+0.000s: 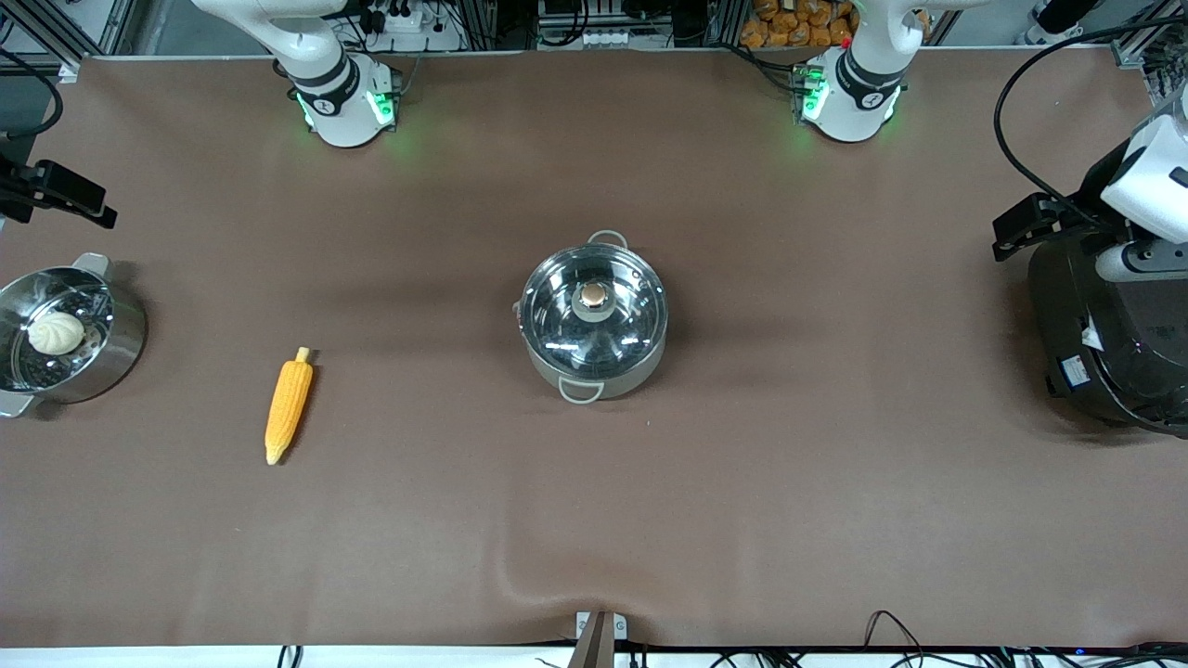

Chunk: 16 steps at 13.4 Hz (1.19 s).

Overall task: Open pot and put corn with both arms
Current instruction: 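Start moving the left gripper toward the glass pot lid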

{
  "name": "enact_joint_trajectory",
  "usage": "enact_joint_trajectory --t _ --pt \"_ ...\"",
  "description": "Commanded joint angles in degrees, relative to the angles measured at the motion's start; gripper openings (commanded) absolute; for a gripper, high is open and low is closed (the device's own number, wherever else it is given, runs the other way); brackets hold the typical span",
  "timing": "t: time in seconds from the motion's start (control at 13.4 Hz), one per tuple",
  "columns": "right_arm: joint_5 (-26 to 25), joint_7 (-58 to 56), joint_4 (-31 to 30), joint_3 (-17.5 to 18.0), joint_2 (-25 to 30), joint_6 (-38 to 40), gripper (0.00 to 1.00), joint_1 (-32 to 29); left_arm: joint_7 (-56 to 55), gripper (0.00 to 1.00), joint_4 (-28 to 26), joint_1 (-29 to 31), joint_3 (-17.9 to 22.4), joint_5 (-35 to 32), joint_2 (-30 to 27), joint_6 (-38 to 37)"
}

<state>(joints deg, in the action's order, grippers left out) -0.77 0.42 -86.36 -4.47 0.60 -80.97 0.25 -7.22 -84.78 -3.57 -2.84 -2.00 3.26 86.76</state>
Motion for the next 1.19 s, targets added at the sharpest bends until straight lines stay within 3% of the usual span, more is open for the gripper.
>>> enact_joint_trajectory --t 0.0,0.67,0.89,1.12 --pt "-0.72 0.90 0.14 -0.01 1.76 0.99 1.00 0.28 1.42 1.00 -0.12 0.32 0.12 1.29 -1.06 -0.90" --pt "-0.64 0.38 -0.21 -0.01 1.95 1.08 1.00 0.19 -0.42 1.00 0.58 -0.73 -0.23 1.38 0.87 -0.90" --pt "-0.64 0.38 -0.30 -0.01 1.95 1.08 1.00 0.19 -13.29 1.00 0.75 -1.78 -6.45 1.55 2.88 -0.55" --pt "-0.55 0.29 -0.39 -0.01 1.77 1.08 1.00 0.19 -26.31 1.00 3.64 -5.64 -11.47 3.93 9.28 4.28"
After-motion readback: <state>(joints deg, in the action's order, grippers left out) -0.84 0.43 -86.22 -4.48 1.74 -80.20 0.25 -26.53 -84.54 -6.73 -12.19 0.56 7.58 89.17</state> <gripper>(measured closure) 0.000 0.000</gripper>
